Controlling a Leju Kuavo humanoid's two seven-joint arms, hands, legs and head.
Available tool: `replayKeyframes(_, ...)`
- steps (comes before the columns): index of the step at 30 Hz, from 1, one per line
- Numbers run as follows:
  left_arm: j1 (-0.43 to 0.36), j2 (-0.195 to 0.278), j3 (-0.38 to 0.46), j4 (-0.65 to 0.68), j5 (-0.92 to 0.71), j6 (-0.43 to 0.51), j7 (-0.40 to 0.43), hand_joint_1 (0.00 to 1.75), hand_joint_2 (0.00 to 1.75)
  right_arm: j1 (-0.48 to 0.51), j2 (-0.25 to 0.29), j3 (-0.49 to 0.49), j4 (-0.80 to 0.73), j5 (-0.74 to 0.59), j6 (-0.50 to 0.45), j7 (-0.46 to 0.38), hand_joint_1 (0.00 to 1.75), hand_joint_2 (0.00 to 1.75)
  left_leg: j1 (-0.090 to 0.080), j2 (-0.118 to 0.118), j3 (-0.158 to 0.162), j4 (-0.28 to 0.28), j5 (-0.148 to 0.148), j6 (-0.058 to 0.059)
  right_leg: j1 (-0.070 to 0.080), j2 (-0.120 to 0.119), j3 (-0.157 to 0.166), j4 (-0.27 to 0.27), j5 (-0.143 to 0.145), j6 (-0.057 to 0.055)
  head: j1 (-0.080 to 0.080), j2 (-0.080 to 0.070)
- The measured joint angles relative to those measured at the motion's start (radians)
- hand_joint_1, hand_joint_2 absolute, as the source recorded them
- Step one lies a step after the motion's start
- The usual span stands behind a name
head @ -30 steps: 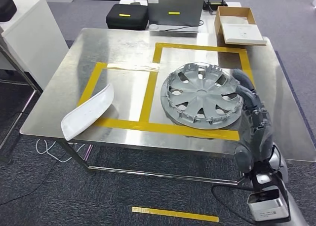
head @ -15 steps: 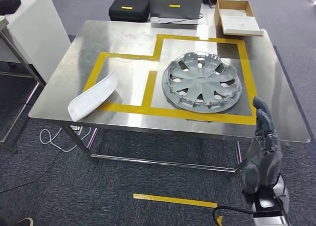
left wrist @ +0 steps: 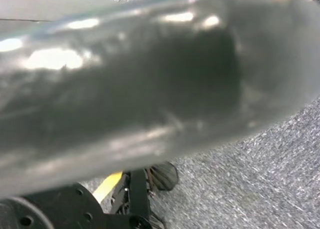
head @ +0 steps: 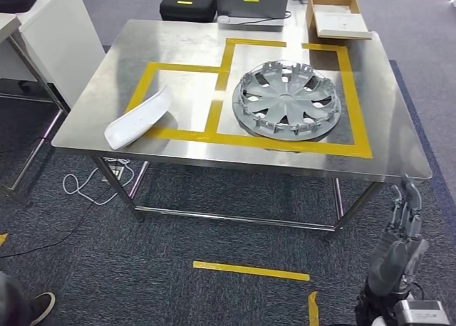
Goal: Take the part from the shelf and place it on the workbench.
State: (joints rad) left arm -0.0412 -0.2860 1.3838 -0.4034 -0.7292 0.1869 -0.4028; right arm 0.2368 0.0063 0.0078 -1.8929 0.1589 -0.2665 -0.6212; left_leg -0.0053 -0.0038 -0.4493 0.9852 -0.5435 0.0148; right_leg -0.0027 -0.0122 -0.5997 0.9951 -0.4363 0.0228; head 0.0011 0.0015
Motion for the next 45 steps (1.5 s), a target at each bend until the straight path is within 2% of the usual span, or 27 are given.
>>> replayKeyframes(2,0.002,-0.013,0.008,-0.021,-0.003,-0.005,0.008,0.0,0.0,0.026,0.041,-0.059,0.034,-0.022,0.03,-0.01,0.0,0.0,0.002,0.003,-0.014,-0.015,0.012,0.01,-0.002,0.001,-0.014,0.002,0.007,0.014,0.0,0.0)
replayKeyframes(3,0.003,-0.017,0.011,-0.028,-0.003,-0.007,0.01,0.0,0.0,0.035,0.056,-0.082,0.046,-0.024,0.038,-0.013,0.0,0.0,0.003,0.005,-0.027,-0.018,0.023,0.018,-0.003,0.004,-0.024,0.016,-0.015,0.02,0.001,0.0)
replayKeyframes(6,0.004,-0.023,0.017,-0.046,-0.005,-0.011,0.016,0.0,0.0,0.046,0.089,-0.129,0.071,-0.021,0.056,-0.005,0.0,0.0,0.004,0.013,-0.074,-0.021,0.063,0.033,-0.007,0.009,-0.067,0.161,-0.165,0.032,0.005,0.0)
replayKeyframes(7,0.004,-0.024,0.018,-0.05,-0.005,-0.012,0.018,0.0,0.0,0.047,0.1,-0.142,0.079,-0.023,0.064,0.01,0.0,0.0,0.003,0.015,-0.09,-0.021,0.077,0.033,-0.008,0.009,-0.074,0.222,-0.195,0.036,0.005,0.0)
replayKeyframes(8,0.004,-0.025,0.019,-0.053,-0.006,-0.013,0.019,0.0,0.0,0.047,0.11,-0.155,0.092,-0.027,0.077,0.032,0.0,0.0,0.002,0.016,-0.106,-0.02,0.09,0.032,-0.008,0.009,-0.071,0.263,-0.198,0.038,0.005,0.0)
replayKeyframes(10,0.005,-0.028,0.022,-0.061,-0.012,-0.015,0.026,0.0,0.0,0.045,0.132,-0.193,0.142,-0.04,0.119,0.081,0.0,0.0,0.004,0.019,-0.142,-0.014,0.114,0.027,-0.009,0.008,-0.022,0.259,-0.141,0.042,0.005,0.0)
replayKeyframes(12,0.005,-0.032,0.026,-0.07,-0.021,-0.016,0.037,0.0,0.0,0.032,0.155,-0.252,0.235,-0.043,0.165,0.105,0.0,0.0,0.004,0.019,-0.171,0.0,0.133,0.017,-0.01,0.008,0.091,0.132,-0.103,0.043,0.006,0.0)
replayKeyframes(14,0.006,-0.034,0.031,-0.078,-0.028,-0.013,0.046,0.0,0.0,-0.001,0.177,-0.334,0.373,-0.034,0.186,0.118,0.0,0.0,0.003,0.019,-0.188,0.016,0.15,0.006,-0.009,0.009,0.188,-0.009,-0.134,0.032,0.006,0.0)
replayKeyframes(15,0.006,-0.035,0.034,-0.08,-0.033,-0.011,0.049,0.0,0.0,-0.025,0.185,-0.384,0.459,-0.03,0.188,0.132,0.0,0.0,0.002,0.019,-0.192,0.019,0.159,0.001,-0.007,0.01,0.207,-0.045,-0.148,0.023,0.005,0.0)
replayKeyframes(17,0.007,-0.035,0.037,-0.082,-0.042,-0.009,0.055,0.0,0.0,-0.079,0.197,-0.493,0.667,-0.017,0.18,0.171,0.0,0.0,0.007,0.019,-0.197,0.019,0.172,-0.01,-0.004,0.007,0.198,-0.054,-0.145,0.002,0.005,0.0)
replayKeyframes(18,0.008,-0.035,0.039,-0.082,-0.042,-0.01,0.055,0.0,0.0,-0.106,0.198,-0.545,0.782,-0.001,0.163,0.185,0.0,0.0,0.009,0.018,-0.201,0.028,0.156,-0.015,-0.004,0.004,0.19,-0.054,-0.135,-0.008,0.005,0.0)
replayKeyframes(20,0.011,-0.035,0.045,-0.082,-0.035,-0.012,0.053,0.0,0.0,-0.148,0.198,-0.621,0.997,0.049,0.096,0.203,0.0,0.0,0.012,0.016,-0.219,0.1,0.069,-0.023,-0.005,-0.002,0.169,-0.053,-0.112,-0.023,0.005,0.0)
replayKeyframes(22,0.014,-0.035,0.049,-0.083,-0.04,-0.013,0.051,0.0,0.0,-0.179,0.199,-0.656,1.184,0.118,-0.001,0.249,0.0,0.0,0.012,0.016,-0.239,0.23,-0.03,-0.028,-0.002,-0.003,0.139,-0.05,-0.089,-0.028,0.002,0.0)
replayKeyframes(23,0.015,-0.035,0.049,-0.083,-0.05,-0.011,0.055,0.0,0.0,-0.192,0.2,-0.663,1.266,0.16,-0.047,0.286,0.0,0.0,0.012,0.015,-0.24,0.283,-0.047,-0.029,-0.001,-0.003,0.122,-0.046,-0.078,-0.028,0.0,0.0)
replayKeyframes(24,0.015,-0.035,0.049,-0.083,-0.06,-0.008,0.059,0.0,0.0,-0.202,0.202,-0.664,1.334,0.202,-0.082,0.323,0.0,0.0,0.012,0.015,-0.229,0.306,-0.041,-0.029,0.001,-0.005,0.106,-0.042,-0.069,-0.028,0.0,0.0)
replayKeyframes(25,0.015,-0.035,0.049,-0.083,-0.068,-0.003,0.063,0.0,0.0,-0.21,0.202,-0.662,1.389,0.241,-0.103,0.355,0.0,0.0,0.012,0.016,-0.203,0.291,-0.017,-0.026,0.002,-0.008,0.091,-0.037,-0.061,-0.028,0.0,0.0)
replayKeyframes(27,0.014,-0.035,0.049,-0.083,-0.076,0.004,0.06,0.0,0.0,-0.219,0.203,-0.651,1.472,0.308,-0.119,0.392,0.0,0.0,0.009,0.023,-0.11,0.177,0.024,-0.018,0.005,-0.014,0.066,-0.028,-0.047,-0.025,0.0,0.0)
replayKeyframes(28,0.013,-0.034,0.049,-0.084,-0.077,0.007,0.054,0.0,0.0,-0.221,0.203,-0.643,1.502,0.334,-0.12,0.401,0.0,0.0,0.006,0.03,-0.059,0.103,0.029,-0.013,0.007,-0.019,0.057,-0.024,-0.041,-0.022,-0.001,0.0)
replayKeyframes(30,0.01,-0.035,0.048,-0.088,-0.081,0.011,0.034,0.0,0.0,-0.225,0.202,-0.624,1.551,0.378,-0.123,0.417,0.0,0.0,0.0,0.039,-0.002,0.007,0.016,-0.003,0.01,-0.031,0.044,-0.017,-0.03,-0.013,-0.002,0.0)
replayKeyframes(33,0.009,-0.035,0.048,-0.093,-0.086,0.013,0.015,0.0,0.0,-0.232,0.198,-0.586,1.599,0.445,-0.134,0.443,0.0,0.0,0.001,0.03,-0.012,-0.022,0.018,0.016,0.009,-0.038,0.026,-0.004,-0.03,0.005,-0.001,0.0)
replayKeyframes(35,0.01,-0.036,0.048,-0.094,-0.09,0.014,0.013,0.0,0.0,-0.236,0.192,-0.561,1.618,0.476,-0.14,0.454,0.0,0.0,0.002,0.022,-0.025,-0.026,0.032,0.03,0.007,-0.014,-0.008,0.068,-0.085,0.016,0.002,0.0)
replayKeyframes(37,0.01,-0.036,0.048,-0.094,-0.093,0.015,0.012,0.0,0.0,-0.237,0.185,-0.541,1.634,0.49,-0.142,0.461,0.0,0.0,-0.002,0.013,-0.041,-0.024,0.044,0.037,0.005,0.004,-0.057,0.199,-0.161,0.02,0.003,0.0)
replayKeyframes(38,0.011,-0.036,0.048,-0.094,-0.094,0.015,0.012,0.0,0.0,-0.236,0.181,-0.534,1.64,0.494,-0.142,0.462,0.0,0.0,-0.005,0.008,-0.048,-0.024,0.05,0.038,0.005,0.006,-0.072,0.248,-0.182,0.02,0.003,0.0)
replayKeyframes(39,0.011,-0.036,0.048,-0.094,-0.095,0.015,0.012,0.0,0.0,-0.236,0.178,-0.528,1.644,0.496,-0.142,0.463,0.0,0.0,-0.007,0.001,-0.054,-0.023,0.056,0.038,0.005,0.007,-0.071,0.266,-0.185,0.019,0.003,0.0)
replayKeyframes(40,0.011,-0.036,0.048,-0.094,-0.096,0.015,0.012,0.0,0.0,-0.236,0.176,-0.523,1.648,0.497,-0.142,0.463,0.0,0.0,-0.008,-0.008,-0.06,-0.021,0.06,0.037,0.005,0.01,-0.05,0.244,-0.17,0.017,0.003,0.0)
replayKeyframes(43,0.01,-0.037,0.048,-0.094,-0.096,0.016,0.012,0.0,0.0,-0.236,0.17,-0.512,1.655,0.499,-0.143,0.463,0.0,0.0,-0.01,-0.032,-0.071,-0.012,0.069,0.031,0.004,0.05,0.076,0.043,-0.094,0.004,0.003,0.0)
replayKeyframes(45,0.008,-0.037,0.048,-0.094,-0.096,0.016,0.012,0.0,0.0,-0.237,0.168,-0.506,1.66,0.499,-0.143,0.463,0.0,0.0,-0.011,-0.047,-0.083,-0.004,0.073,0.023,0.003,0.074,0.116,-0.026,-0.085,-0.003,0.002,0.0)
